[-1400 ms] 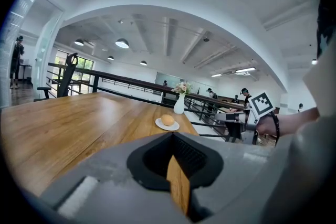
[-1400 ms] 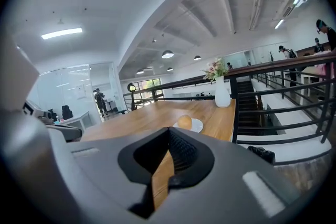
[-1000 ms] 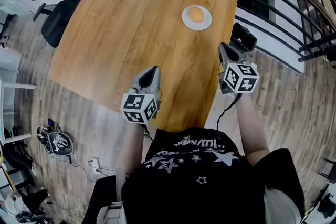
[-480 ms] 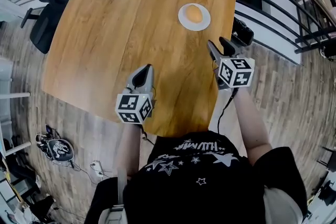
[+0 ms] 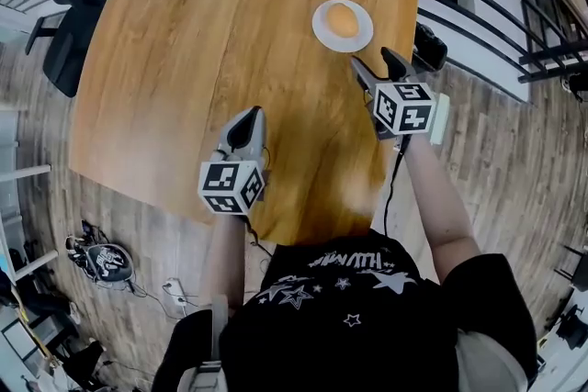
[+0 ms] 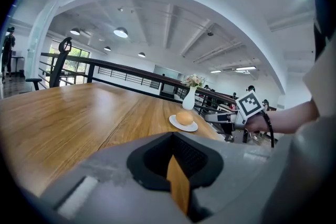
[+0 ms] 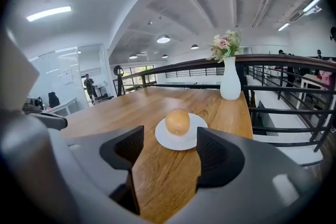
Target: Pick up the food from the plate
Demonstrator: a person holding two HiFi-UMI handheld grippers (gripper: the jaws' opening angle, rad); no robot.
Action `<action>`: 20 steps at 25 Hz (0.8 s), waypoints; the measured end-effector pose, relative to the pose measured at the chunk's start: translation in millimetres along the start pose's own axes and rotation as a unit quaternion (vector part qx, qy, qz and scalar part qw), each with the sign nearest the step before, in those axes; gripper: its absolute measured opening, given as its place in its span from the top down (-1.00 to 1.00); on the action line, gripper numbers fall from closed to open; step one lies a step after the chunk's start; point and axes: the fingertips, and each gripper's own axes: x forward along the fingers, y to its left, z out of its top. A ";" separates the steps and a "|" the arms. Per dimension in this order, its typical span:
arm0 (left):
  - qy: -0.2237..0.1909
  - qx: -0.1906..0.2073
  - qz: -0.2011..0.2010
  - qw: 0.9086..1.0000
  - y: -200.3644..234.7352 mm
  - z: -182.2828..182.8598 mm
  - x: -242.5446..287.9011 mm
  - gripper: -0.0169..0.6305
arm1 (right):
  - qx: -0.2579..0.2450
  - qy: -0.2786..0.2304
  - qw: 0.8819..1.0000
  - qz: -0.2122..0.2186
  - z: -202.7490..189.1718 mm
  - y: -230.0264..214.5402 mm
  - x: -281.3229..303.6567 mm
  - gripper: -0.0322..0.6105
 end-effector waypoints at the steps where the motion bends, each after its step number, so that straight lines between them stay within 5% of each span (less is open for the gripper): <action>1: 0.001 -0.001 0.000 1.000 2.9 0.0 2.0 0.94 | 0.002 0.003 1.000 0.000 0.6 -0.2 6.2 -0.05; 15: 0.012 -0.014 0.013 1.000 28.9 -11.3 23.4 0.94 | -0.021 0.024 0.999 -0.028 4.3 -13.3 73.2 -0.05; 20: 0.019 -0.024 0.014 0.999 34.6 -19.3 27.1 0.94 | -0.034 0.028 0.998 -0.036 5.6 -17.9 92.7 -0.19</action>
